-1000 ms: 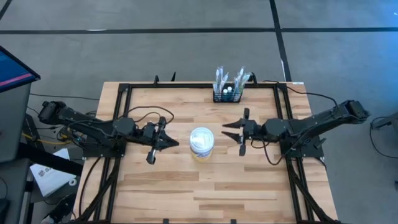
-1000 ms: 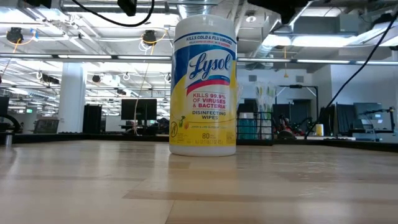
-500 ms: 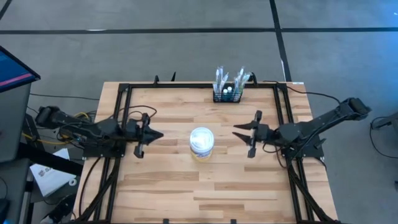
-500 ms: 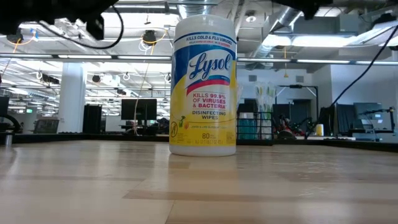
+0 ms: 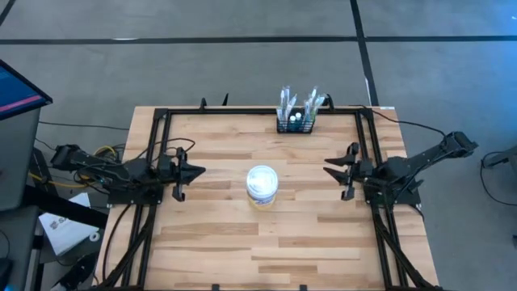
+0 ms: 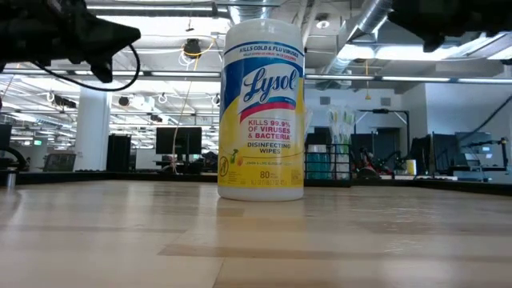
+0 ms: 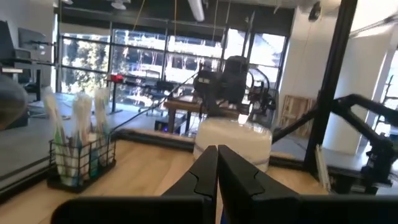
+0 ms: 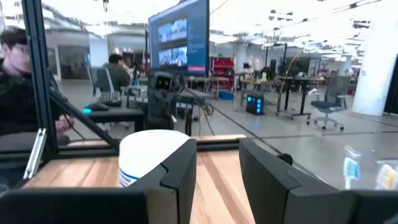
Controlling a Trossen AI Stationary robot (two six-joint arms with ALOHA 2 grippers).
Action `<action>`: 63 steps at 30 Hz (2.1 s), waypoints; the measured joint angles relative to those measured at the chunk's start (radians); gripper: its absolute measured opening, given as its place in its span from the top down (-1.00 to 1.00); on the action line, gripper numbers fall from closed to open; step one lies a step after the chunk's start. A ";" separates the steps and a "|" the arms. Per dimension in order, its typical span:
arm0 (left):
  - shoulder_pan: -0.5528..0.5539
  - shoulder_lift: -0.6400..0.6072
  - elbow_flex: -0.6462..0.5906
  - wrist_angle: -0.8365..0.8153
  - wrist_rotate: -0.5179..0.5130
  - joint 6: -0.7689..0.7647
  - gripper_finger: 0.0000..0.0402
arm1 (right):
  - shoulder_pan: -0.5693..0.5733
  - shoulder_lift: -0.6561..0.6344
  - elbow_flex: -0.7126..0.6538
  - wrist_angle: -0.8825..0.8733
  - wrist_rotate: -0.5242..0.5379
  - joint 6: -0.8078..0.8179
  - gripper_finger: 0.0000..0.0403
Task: Pick & Place toothbrushing station
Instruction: Return to Home Position
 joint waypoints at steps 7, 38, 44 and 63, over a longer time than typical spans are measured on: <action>0.000 0.008 -0.004 -0.025 -0.012 0.005 0.97 | 0.000 -0.255 -0.141 -0.003 -0.001 -0.038 0.44; 0.000 0.060 -0.004 -0.019 -0.014 0.001 0.97 | -0.003 -0.488 -0.217 -0.233 -0.445 0.052 0.44; 0.000 0.060 -0.003 -0.013 -0.014 0.004 0.97 | -0.006 -0.489 -0.217 -0.172 -0.425 0.019 0.44; 0.000 0.060 -0.004 -0.008 -0.013 0.008 0.97 | -0.137 -0.477 -0.218 -0.255 -0.147 0.023 0.44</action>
